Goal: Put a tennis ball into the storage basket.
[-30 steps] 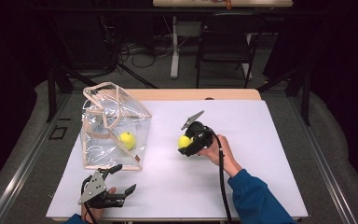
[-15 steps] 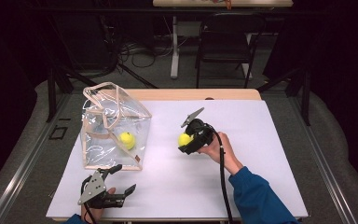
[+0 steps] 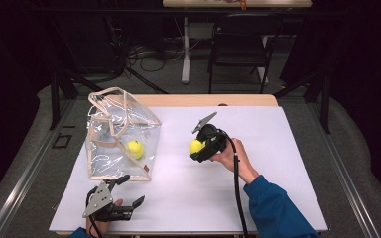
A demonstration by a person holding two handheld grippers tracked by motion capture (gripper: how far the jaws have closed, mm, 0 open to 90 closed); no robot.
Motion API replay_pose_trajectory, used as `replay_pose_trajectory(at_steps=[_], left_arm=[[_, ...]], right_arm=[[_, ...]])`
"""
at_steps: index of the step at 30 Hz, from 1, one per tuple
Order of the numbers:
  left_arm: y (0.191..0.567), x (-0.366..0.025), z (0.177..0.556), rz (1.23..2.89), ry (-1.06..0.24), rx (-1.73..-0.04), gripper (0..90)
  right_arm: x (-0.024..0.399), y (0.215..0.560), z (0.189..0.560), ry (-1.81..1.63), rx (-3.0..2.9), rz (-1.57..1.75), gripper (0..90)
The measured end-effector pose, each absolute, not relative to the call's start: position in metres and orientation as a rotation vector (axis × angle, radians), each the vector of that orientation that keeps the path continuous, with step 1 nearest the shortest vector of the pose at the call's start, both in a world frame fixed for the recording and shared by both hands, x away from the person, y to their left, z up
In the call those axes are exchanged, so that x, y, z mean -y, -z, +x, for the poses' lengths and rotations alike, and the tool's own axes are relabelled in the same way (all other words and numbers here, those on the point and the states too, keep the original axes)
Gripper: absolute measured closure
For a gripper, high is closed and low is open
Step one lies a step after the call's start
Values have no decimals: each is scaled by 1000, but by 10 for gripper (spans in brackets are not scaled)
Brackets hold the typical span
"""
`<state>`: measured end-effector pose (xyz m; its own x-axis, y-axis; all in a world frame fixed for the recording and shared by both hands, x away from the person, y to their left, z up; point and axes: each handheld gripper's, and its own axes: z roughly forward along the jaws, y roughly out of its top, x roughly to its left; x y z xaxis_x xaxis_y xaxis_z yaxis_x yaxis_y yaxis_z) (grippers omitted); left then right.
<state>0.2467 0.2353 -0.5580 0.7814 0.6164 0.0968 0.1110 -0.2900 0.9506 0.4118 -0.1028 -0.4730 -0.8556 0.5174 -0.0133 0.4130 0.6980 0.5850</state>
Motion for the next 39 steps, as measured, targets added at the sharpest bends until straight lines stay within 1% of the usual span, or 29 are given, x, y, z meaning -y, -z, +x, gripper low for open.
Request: replay_pose_trajectory(at_steps=[39], left_arm=[[558,-234,247,1829,-553,-572,158]], right_arm=[[99,443,415,-924,-2679,705,264]])
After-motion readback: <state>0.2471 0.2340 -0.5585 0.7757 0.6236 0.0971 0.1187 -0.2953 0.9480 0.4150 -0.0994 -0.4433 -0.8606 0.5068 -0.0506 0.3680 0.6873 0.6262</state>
